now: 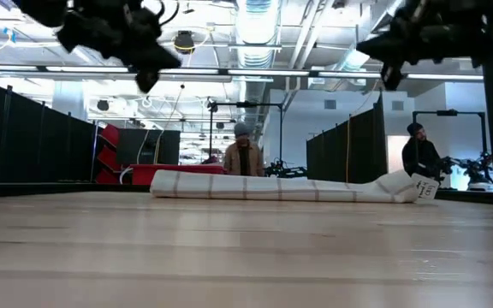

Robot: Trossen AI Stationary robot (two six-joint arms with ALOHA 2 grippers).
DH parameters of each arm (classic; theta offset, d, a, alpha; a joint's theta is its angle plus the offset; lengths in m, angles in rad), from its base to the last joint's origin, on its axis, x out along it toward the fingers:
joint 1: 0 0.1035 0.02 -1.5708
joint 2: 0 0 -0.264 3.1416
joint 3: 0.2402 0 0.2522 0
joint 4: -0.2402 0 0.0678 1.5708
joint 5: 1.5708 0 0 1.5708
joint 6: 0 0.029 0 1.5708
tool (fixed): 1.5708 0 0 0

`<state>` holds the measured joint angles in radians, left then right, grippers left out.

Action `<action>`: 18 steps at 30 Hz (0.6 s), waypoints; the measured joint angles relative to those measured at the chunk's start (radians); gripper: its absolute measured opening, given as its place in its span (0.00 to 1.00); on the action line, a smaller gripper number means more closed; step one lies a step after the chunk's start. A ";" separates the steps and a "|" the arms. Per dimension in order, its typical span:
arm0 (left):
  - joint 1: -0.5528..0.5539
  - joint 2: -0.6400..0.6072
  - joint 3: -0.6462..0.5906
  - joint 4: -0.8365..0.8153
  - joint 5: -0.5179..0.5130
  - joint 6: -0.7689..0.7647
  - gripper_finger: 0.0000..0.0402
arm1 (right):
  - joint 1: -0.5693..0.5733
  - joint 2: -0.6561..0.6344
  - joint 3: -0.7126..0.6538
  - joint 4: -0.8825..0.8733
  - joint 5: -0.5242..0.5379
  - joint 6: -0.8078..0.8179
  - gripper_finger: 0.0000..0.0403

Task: Roll towel
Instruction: Return to Home Position

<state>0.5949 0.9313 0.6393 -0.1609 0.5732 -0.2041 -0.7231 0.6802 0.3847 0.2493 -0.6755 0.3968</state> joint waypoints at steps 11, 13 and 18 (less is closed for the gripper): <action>-0.056 -0.160 -0.105 -0.132 -0.320 -0.033 0.00 | 0.033 -0.067 -0.077 -0.023 0.076 0.123 0.00; -0.082 -0.192 -0.171 0.007 -0.319 -0.023 0.00 | 0.056 -0.067 -0.077 0.005 0.076 0.103 0.00; -0.160 -0.291 -0.341 0.339 -0.285 -0.052 0.00 | 0.107 -0.067 -0.077 0.066 0.151 0.066 0.00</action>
<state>0.4352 0.6405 0.2987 0.1780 0.2880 -0.2562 -0.6164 0.6137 0.3073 0.3156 -0.5247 0.4630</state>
